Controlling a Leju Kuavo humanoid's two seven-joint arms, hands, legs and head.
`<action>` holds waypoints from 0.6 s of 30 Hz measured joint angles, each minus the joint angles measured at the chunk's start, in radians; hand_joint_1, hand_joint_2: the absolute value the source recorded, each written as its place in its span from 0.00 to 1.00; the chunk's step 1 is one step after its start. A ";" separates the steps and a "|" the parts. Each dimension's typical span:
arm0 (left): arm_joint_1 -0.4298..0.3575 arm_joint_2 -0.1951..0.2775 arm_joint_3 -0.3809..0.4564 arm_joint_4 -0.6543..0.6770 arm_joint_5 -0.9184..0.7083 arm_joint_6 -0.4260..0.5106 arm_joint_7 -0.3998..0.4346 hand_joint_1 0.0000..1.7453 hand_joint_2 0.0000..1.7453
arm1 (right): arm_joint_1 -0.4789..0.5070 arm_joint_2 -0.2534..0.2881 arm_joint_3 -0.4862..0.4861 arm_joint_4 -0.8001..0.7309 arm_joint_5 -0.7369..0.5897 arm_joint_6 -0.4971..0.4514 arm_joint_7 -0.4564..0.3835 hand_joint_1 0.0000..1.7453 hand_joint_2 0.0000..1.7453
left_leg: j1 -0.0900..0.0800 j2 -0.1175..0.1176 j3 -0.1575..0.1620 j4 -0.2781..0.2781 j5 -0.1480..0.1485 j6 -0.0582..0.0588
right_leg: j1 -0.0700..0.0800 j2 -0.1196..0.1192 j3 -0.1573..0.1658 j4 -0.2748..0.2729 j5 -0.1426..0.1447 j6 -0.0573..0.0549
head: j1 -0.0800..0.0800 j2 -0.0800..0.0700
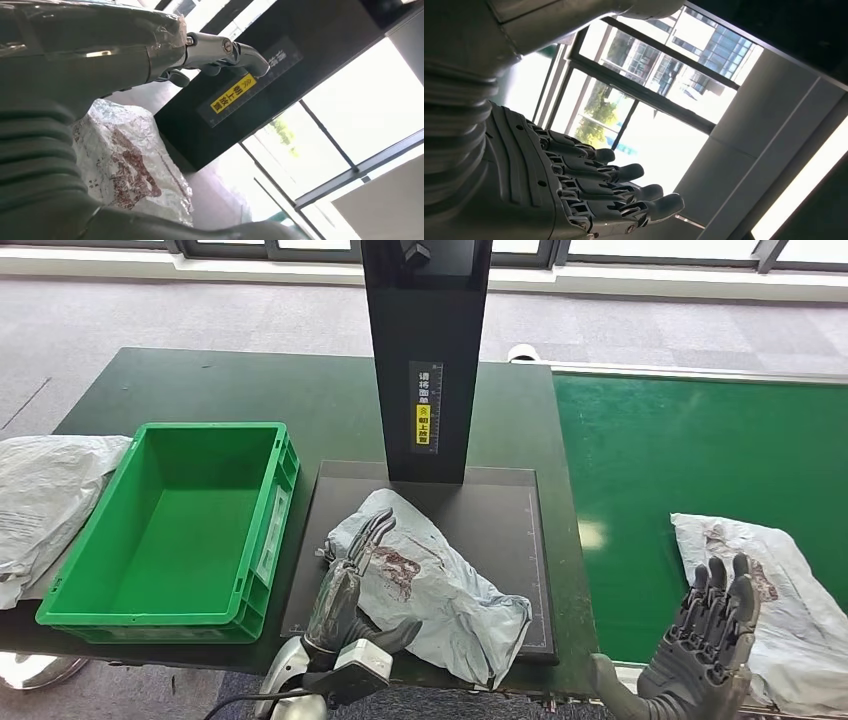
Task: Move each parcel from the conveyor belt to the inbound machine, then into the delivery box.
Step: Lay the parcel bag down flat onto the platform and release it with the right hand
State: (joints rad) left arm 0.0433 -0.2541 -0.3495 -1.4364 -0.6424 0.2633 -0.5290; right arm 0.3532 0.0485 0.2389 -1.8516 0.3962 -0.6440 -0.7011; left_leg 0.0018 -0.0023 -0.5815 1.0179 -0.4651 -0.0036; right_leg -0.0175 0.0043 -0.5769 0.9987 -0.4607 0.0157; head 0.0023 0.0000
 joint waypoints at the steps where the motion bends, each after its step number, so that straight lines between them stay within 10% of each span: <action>1: -0.008 0.000 -0.004 0.019 -0.026 0.009 0.011 0.00 1.00 | 0.000 -0.007 0.004 -0.005 -0.005 -0.004 0.000 0.00 1.00 | 0.000 0.000 0.000 0.000 0.000 0.000 | 0.000 0.000 0.000 0.000 0.000 0.000 | 0.000 0.000; 18: -0.149 -0.007 -0.108 0.395 -0.310 0.010 0.135 0.00 1.00 | -0.075 -0.063 0.048 -0.012 -0.026 0.134 -0.001 0.00 1.00 | 0.000 0.000 0.000 0.000 0.000 0.000 | 0.000 0.000 0.000 0.000 0.000 0.000 | 0.000 0.000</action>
State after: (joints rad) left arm -0.1054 -0.2609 -0.4579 -1.0409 -0.9524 0.2733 -0.3940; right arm 0.2779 -0.0146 0.2873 -1.8632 0.3705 -0.5096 -0.7019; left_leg 0.0018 -0.0026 -0.5815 1.0179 -0.4650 -0.0036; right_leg -0.0174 0.0041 -0.5766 0.9989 -0.4606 0.0158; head 0.0023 -0.0001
